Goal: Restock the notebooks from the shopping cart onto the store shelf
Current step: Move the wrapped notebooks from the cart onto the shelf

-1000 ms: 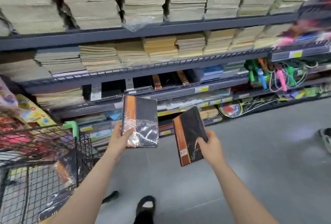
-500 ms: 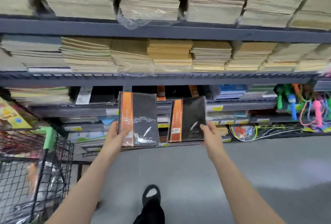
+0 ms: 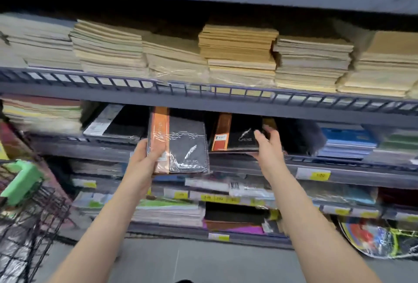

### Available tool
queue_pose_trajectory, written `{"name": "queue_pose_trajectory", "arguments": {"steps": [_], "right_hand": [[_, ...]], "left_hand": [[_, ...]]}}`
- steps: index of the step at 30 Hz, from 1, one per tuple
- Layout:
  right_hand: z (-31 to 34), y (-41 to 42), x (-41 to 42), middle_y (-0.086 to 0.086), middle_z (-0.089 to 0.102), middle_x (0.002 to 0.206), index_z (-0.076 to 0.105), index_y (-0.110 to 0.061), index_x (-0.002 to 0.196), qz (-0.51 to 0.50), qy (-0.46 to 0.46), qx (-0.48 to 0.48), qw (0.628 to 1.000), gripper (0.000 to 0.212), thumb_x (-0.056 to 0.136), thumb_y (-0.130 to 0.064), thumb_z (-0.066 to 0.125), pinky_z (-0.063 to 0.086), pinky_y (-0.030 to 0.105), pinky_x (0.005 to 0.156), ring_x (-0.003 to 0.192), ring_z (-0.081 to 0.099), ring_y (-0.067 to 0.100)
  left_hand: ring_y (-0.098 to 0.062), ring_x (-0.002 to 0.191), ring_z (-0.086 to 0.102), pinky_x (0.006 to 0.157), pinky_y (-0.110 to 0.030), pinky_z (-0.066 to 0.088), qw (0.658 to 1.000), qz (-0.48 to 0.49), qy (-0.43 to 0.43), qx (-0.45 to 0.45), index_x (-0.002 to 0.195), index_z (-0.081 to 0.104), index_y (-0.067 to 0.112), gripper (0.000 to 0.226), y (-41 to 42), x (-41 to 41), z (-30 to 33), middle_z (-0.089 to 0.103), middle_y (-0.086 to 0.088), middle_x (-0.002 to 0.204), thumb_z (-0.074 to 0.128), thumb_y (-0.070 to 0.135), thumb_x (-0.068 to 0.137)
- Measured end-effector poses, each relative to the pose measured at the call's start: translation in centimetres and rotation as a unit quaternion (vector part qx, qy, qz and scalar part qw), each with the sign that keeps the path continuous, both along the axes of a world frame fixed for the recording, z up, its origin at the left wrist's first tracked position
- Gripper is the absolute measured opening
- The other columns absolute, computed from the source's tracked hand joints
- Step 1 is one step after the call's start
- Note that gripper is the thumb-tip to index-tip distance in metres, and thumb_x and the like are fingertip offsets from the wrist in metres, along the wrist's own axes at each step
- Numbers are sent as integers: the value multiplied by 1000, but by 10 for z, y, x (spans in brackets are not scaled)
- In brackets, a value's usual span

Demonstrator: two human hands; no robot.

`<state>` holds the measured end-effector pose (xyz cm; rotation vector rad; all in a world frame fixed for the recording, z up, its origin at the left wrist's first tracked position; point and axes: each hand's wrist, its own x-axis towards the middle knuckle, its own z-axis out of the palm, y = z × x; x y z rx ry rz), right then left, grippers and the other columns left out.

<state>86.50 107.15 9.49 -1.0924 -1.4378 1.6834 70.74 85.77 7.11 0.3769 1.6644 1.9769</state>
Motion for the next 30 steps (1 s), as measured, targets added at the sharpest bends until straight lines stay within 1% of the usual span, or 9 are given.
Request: {"name": "queue_pose_trajectory", "arguments": {"steps": [4, 7, 10, 13, 17, 24, 27, 29, 30], "right_hand": [[-13, 20, -11, 9, 51, 129, 36, -15, 136, 55, 20, 100, 993, 48, 91, -20, 54, 50, 29, 80, 100, 58, 16], [-26, 26, -3, 4, 47, 136, 38, -17, 137, 83, -123, 312, 938, 59, 85, -31, 63, 37, 24, 91, 118, 49, 20], [-45, 27, 3, 5, 56, 127, 51, -17, 127, 74, -172, 407, 894, 45, 86, -33, 62, 38, 24, 84, 100, 53, 15], [-62, 22, 0, 5, 59, 125, 57, -17, 121, 47, -226, 481, 846, 35, 91, -35, 52, 42, 30, 86, 106, 56, 21], [-71, 19, -5, 4, 62, 124, 57, -21, 123, 11, -282, 549, 786, 35, 95, -38, 43, 47, 38, 86, 104, 59, 28], [-77, 29, -6, -1, 59, 130, 53, -29, 126, 47, -317, 555, 767, 34, 97, -37, 36, 28, 42, 104, 116, 53, 27], [-77, 27, -3, -2, 38, 148, 46, -34, 133, 57, -300, 561, 769, 38, 98, -39, 33, 16, 42, 111, 138, 29, 26], [-75, 14, 8, -5, 33, 149, 44, -33, 134, 51, -197, 538, 818, 38, 97, -39, 34, 15, 42, 114, 140, 23, 18], [-75, 4, 18, -7, 40, 144, 45, -33, 132, 55, -127, 502, 853, 37, 97, -39, 35, 24, 39, 113, 135, 30, 12]], "left_hand": [[-11, 78, 64, 73, -28, 50, 996, 20, 62, 60, 101, 58, 17, 12, 26, -10, -10, 69, -2, 96, 57, 13, 89], [-7, 61, 62, 56, -22, 48, 992, 27, 81, 93, 86, 58, 18, 11, 36, -11, -16, 69, 7, 70, 53, 9, 89], [-12, 57, 55, 56, -26, 39, 988, 40, 103, 108, 79, 58, 19, 15, 37, -12, -25, 65, 7, 62, 51, 7, 83], [-16, 58, 48, 56, -28, 34, 987, 52, 104, 110, 76, 56, 17, 21, 34, -12, -29, 60, 2, 63, 44, 1, 82], [-11, 54, 56, 54, -26, 40, 988, 37, 98, 114, 79, 57, 17, 24, 30, -11, -24, 63, 4, 62, 41, 0, 86], [-5, 50, 57, 45, -17, 44, 991, 14, 82, 105, 82, 57, 18, 22, 45, -3, -31, 63, 7, 61, 42, 4, 89], [-9, 59, 61, 52, -22, 48, 992, -14, 75, 99, 89, 59, 18, 23, 50, 8, -35, 66, 3, 70, 42, 4, 90], [-9, 59, 60, 55, -24, 45, 993, -27, 77, 86, 91, 59, 17, 21, 54, 16, -36, 65, 1, 73, 43, 5, 91], [-8, 57, 60, 54, -23, 44, 993, -34, 78, 83, 91, 59, 17, 20, 55, 22, -35, 65, 2, 72, 43, 5, 92]]}}
